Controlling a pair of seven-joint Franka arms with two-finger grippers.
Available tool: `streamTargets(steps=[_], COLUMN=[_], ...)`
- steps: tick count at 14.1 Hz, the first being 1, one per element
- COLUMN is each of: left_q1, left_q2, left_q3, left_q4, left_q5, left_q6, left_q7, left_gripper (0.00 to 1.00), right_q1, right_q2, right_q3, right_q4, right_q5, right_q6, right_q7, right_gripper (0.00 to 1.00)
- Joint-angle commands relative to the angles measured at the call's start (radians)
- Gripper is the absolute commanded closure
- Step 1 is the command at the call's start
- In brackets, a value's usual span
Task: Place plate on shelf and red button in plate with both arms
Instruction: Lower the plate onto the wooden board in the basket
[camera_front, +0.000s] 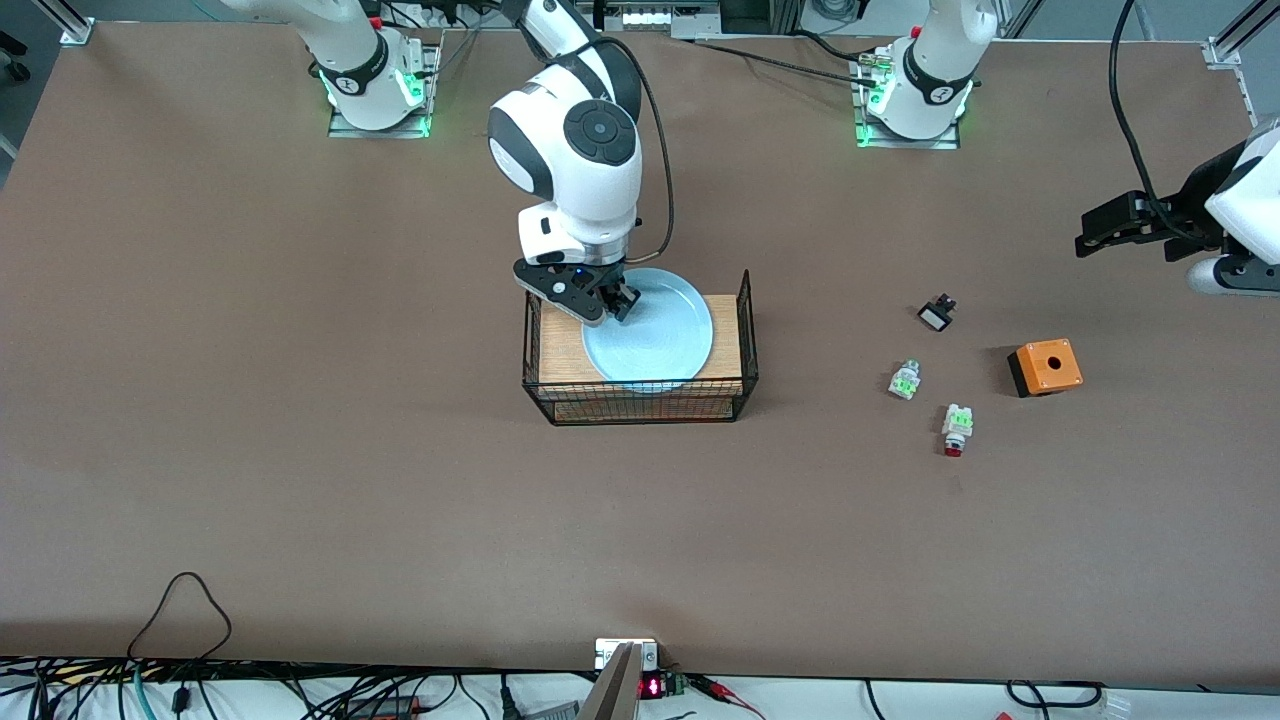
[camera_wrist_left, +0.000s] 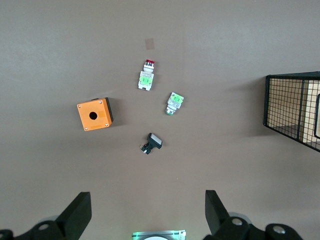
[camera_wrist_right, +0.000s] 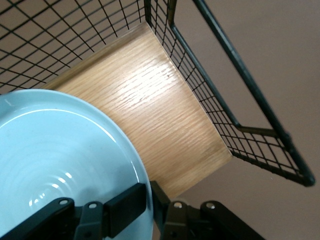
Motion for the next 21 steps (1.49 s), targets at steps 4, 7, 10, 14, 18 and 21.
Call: streamTargets(steps=[4, 7, 10, 14, 18, 21], left_q1=[-0.006, -0.006, -0.006, -0.006, 0.003, 0.003], left_q2=[-0.002, 0.002, 0.002, 0.002, 0.001, 0.01], left_q3=[-0.003, -0.003, -0.003, -0.003, -0.001, -0.001], left_q4=[-0.001, -0.001, 0.001, 0.001, 0.003, 0.001], left_q5=[0.021, 0.021, 0.021, 0.021, 0.016, 0.019], left_q6=[-0.003, -0.003, -0.005, -0.002, -0.002, 0.0], left_q7=[-0.01, -0.01, -0.01, -0.01, -0.01, -0.008], left_gripper=[0.0, 0.0, 0.0, 0.0, 0.0, 0.0], right_q1=[0.009, 0.016, 0.017, 0.017, 0.039, 0.037], right_q2=[0.018, 0.005, -0.009, -0.021, -0.038, -0.051], right_q3=[-0.023, -0.038, -0.066, -0.09, -0.109, -0.123], right_q4=[0.015, 0.045, 0.111, 0.136, 0.139, 0.139], right_q5=[-0.013, -0.009, 0.054, 0.091, 0.082, 0.085], right_q6=[0.007, -0.016, -0.057, -0.056, -0.051, -0.057], right_q7=[0.029, 0.017, 0.017, 0.015, 0.005, 0.003], right_gripper=[0.78, 0.74, 0.65, 0.32, 0.0, 0.0])
